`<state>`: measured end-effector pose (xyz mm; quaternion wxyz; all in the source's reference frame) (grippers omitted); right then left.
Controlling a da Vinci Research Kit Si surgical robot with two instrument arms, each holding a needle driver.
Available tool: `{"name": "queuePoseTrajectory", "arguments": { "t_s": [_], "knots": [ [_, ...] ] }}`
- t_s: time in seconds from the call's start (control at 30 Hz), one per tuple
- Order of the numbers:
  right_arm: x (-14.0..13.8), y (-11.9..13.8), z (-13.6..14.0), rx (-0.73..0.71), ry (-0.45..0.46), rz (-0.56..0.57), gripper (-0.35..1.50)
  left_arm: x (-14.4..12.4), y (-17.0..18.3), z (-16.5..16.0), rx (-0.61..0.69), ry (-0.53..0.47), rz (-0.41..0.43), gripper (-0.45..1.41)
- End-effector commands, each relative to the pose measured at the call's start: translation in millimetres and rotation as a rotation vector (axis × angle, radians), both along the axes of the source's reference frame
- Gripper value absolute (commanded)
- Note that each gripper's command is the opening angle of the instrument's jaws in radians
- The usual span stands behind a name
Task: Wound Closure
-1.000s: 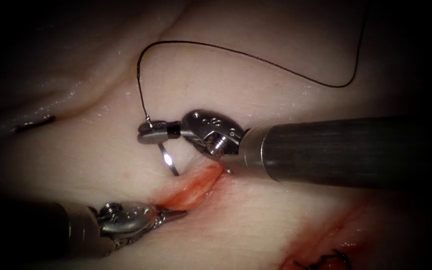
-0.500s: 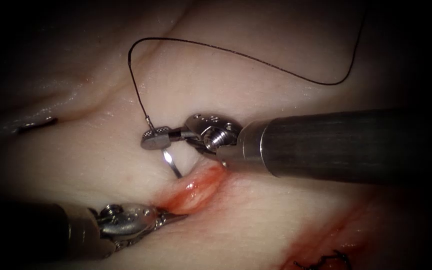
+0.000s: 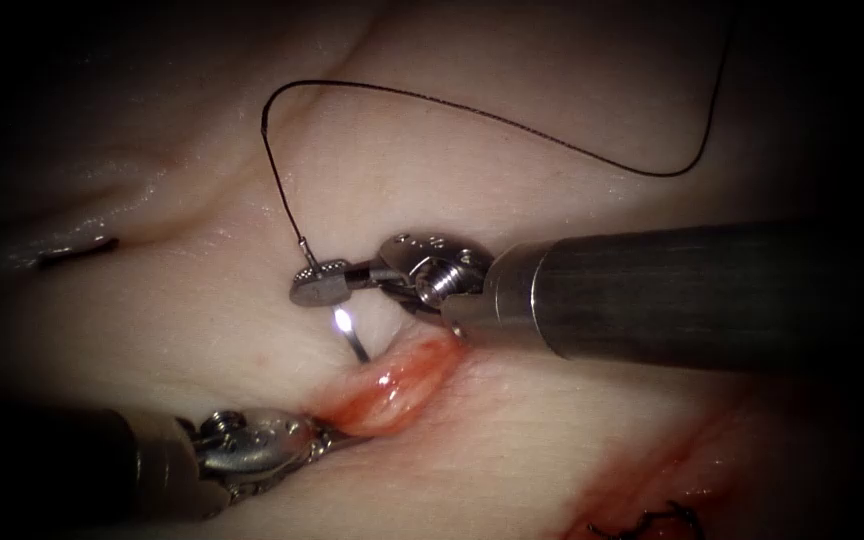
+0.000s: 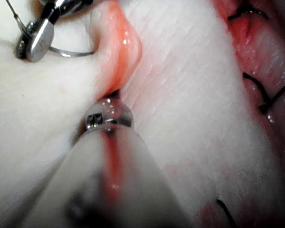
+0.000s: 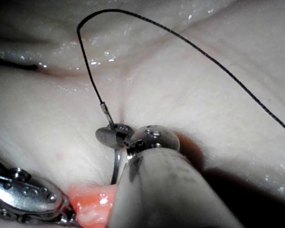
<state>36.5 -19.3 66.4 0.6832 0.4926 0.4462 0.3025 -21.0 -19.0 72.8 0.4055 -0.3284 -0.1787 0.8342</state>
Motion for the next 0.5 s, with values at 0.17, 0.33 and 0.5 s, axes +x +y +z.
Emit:
{"name": "queuePoseTrajectory", "arguments": {
  "t_s": [0.17,0.33,0.5],
  "knots": [
    [0.2,-0.8,-0.7,0.033,-0.014,-0.02,-0.35,-0.4,-0.6,0.5,0.001,0.001,0.0,-0.03],
    [0.0,-1.1,-1.3,0.051,-0.024,-0.036,-0.35,-0.4,-0.6,0.5,0.001,0.001,0.0,-0.05],
    [0.1,-1.2,-1.4,0.066,-0.035,-0.036,-0.35,-0.4,-0.6,0.4,0.001,0.001,0.0,-0.05]
  ]
}}
